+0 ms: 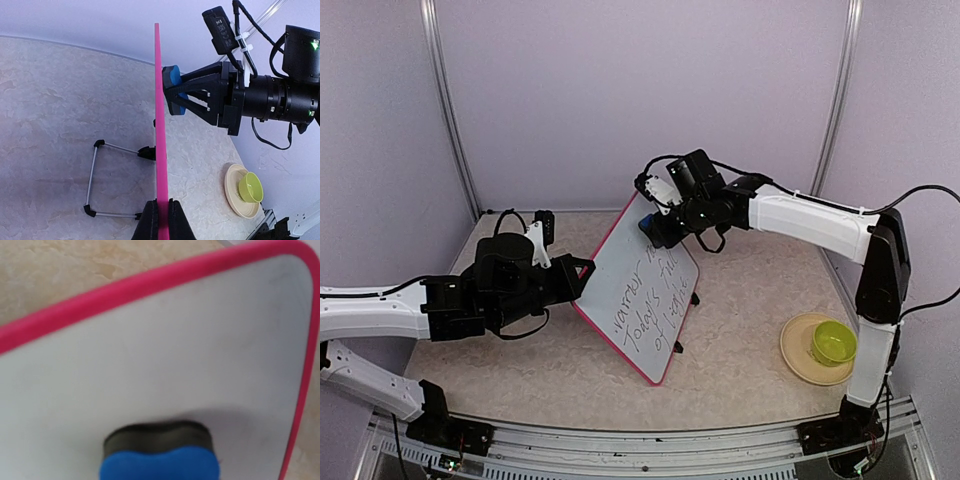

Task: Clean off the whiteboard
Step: Erase the whiteboard at the center of the board.

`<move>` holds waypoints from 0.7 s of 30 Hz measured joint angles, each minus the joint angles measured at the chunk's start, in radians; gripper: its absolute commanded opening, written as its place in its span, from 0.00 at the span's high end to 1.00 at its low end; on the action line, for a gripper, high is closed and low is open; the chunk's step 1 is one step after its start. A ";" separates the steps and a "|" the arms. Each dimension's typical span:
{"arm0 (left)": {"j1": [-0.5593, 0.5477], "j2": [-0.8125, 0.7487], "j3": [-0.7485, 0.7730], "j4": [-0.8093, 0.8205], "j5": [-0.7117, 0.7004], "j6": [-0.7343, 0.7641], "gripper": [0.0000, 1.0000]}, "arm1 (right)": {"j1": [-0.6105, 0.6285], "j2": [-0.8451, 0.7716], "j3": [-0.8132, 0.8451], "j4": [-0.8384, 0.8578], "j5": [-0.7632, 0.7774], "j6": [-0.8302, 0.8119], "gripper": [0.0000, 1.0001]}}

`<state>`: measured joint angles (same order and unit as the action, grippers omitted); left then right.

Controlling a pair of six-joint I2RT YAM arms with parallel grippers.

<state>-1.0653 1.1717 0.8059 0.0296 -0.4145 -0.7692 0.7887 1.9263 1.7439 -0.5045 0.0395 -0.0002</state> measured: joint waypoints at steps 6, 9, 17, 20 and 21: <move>0.000 0.000 0.000 0.000 -0.001 0.000 1.00 | 0.000 0.000 -0.017 0.023 0.000 0.000 1.00; 0.002 0.000 0.000 -0.005 -0.005 -0.005 1.00 | -0.007 -0.006 -0.063 0.060 0.000 0.005 1.00; 0.003 0.000 0.000 -0.003 -0.002 -0.008 1.00 | -0.035 -0.013 -0.114 0.073 -0.012 0.016 1.00; 0.003 0.000 0.000 -0.002 -0.001 -0.008 1.00 | -0.037 -0.007 -0.084 0.036 -0.016 0.015 1.00; 0.003 0.000 0.000 -0.001 0.000 -0.008 1.00 | -0.037 -0.003 -0.069 0.025 -0.017 0.015 1.00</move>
<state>-1.0626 1.1721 0.8059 0.0288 -0.4141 -0.7773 0.7517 1.9228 1.6749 -0.4793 0.0223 0.0147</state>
